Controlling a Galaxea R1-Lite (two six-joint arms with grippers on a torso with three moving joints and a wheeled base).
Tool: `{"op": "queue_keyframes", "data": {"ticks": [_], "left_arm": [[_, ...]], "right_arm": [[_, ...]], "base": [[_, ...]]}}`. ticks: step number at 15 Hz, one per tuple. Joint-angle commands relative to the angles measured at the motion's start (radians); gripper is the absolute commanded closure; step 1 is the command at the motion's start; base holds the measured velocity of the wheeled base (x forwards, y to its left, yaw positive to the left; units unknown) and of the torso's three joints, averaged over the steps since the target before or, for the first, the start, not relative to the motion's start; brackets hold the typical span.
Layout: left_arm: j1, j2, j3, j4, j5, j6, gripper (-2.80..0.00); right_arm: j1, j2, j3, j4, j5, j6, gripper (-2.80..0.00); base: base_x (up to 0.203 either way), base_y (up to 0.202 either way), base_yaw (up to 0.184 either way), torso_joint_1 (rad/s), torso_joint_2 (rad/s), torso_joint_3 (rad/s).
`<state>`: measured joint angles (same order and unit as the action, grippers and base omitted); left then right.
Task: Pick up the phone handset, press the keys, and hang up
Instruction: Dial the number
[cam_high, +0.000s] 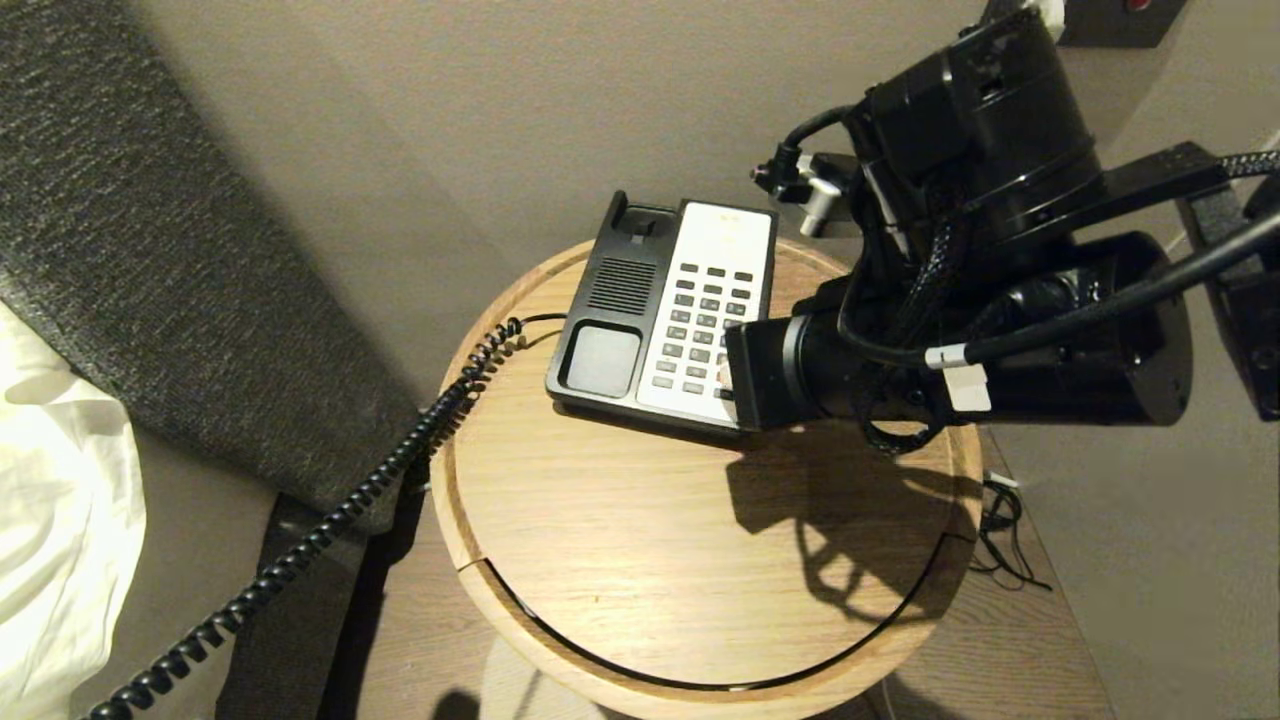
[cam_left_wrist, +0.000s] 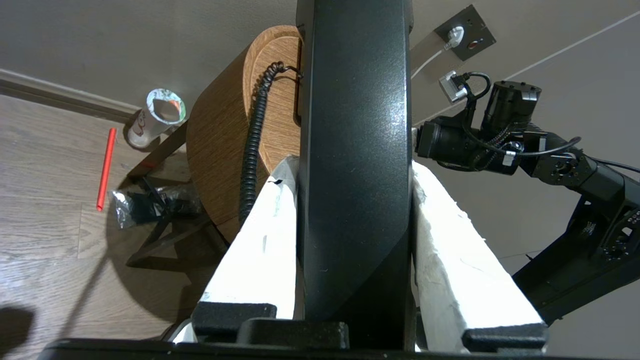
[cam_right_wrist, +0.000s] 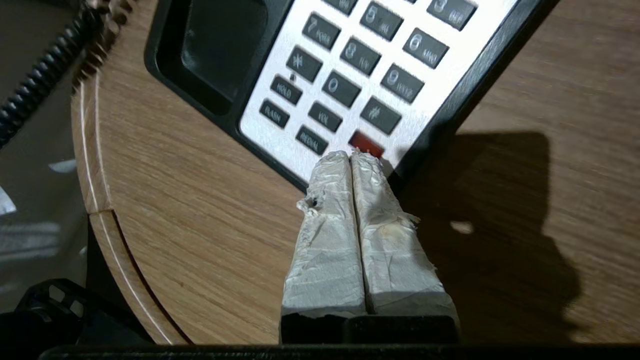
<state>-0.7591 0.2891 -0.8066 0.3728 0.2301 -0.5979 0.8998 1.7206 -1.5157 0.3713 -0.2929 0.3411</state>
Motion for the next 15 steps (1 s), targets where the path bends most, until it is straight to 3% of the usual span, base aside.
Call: {"op": "queue_keyframes", "data": {"ticks": [1,15], "left_arm": [[0.000,-0.002,0.000,0.003,0.002,-0.003,0.00],[0.000,-0.007,0.001,0.006,0.000,-0.003,0.00]], "right_arm": [[0.007,0.000,0.012,0.001,-0.002,0.003,0.00],[0.004,0.022,0.021,-0.011,-0.005,0.001,0.00]], "base": [[0.000,0.000,0.000,0.000,0.00,0.000],[0.000,0.000,0.000,0.000,0.00,0.000]]}}
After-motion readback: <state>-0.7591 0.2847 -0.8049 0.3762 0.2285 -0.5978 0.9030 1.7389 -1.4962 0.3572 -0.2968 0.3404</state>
